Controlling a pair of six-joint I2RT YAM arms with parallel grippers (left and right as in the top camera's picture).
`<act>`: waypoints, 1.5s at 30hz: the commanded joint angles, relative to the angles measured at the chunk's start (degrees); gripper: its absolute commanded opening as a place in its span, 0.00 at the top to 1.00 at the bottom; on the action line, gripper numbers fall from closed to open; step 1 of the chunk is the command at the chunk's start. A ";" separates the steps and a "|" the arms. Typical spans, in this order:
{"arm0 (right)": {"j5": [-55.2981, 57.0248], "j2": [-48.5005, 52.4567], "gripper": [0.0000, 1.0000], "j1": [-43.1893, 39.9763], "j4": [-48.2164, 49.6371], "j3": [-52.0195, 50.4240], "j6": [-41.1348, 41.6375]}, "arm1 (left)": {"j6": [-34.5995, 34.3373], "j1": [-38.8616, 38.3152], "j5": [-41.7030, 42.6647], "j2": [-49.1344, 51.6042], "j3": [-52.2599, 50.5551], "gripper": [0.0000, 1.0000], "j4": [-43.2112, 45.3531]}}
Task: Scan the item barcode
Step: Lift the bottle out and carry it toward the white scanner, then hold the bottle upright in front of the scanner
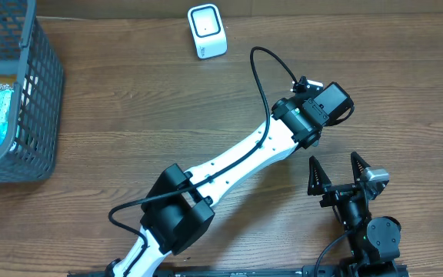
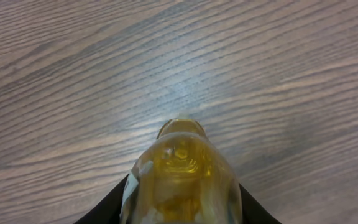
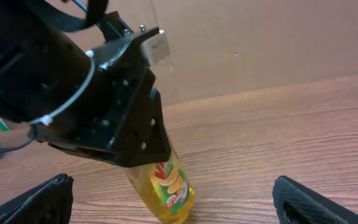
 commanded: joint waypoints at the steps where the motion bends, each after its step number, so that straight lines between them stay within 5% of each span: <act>1: 0.26 -0.63 0.00 -0.07 0.33 -0.59 0.00 | -2.38 0.11 -2.23 0.17 0.26 0.69 1.14; 45: 0.26 -0.63 0.00 -0.07 0.33 -0.59 0.00 | -8.20 -1.44 0.87 0.20 -2.99 0.70 2.93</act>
